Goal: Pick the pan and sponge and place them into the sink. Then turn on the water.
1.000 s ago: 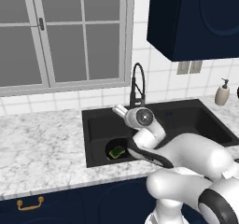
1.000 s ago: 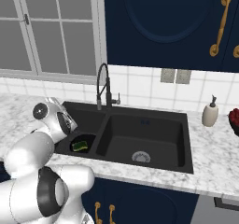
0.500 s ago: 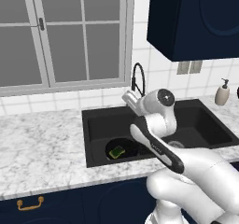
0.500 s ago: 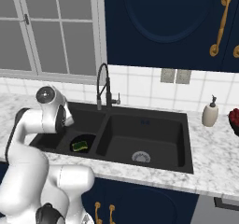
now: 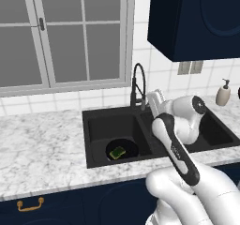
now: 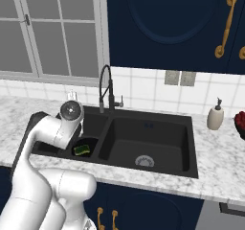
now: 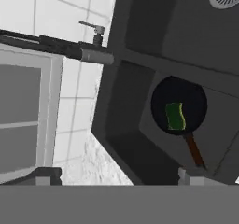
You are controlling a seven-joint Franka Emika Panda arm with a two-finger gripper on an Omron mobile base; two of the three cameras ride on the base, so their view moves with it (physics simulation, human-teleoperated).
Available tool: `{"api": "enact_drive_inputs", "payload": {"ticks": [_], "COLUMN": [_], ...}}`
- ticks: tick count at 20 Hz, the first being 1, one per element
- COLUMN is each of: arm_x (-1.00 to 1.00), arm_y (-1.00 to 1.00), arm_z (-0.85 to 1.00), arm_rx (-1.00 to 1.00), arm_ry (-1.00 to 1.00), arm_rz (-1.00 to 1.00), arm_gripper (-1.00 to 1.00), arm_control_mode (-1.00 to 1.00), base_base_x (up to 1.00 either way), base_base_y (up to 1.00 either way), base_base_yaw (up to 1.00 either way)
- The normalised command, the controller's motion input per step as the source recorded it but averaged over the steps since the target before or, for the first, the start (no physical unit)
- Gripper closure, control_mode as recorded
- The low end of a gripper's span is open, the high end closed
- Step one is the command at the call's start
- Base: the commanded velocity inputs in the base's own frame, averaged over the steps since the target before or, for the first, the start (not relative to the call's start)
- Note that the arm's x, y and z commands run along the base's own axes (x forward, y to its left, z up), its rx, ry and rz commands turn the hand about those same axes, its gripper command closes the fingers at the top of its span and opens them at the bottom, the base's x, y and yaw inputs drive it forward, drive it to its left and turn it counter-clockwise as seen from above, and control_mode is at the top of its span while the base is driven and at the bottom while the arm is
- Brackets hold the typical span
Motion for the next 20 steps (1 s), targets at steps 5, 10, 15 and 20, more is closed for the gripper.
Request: {"api": "enact_drive_inputs", "payload": {"ticks": [5, 10, 15, 20], "arm_x": [0.00, 0.00, 0.01, 0.30], "arm_y": [-0.70, -0.73, -0.60, -0.32], "arm_z": [0.00, 0.06, 0.14, 0.26], "arm_rx": [0.34, 0.34, 0.33, 0.20], "arm_ry": [0.04, 0.00, 0.02, 0.17], "arm_rz": [-0.02, -0.01, 0.00, 0.00], "arm_gripper": [-1.00, -1.00, -1.00, -1.00], "arm_control_mode": [-1.00, -1.00, -1.00, -1.00], "base_base_x": [0.00, 0.00, 0.00, 0.00], "base_base_y": [0.00, 0.00, 0.00, 0.00], "base_base_yaw": [0.00, 0.00, 0.00, 0.00]}}
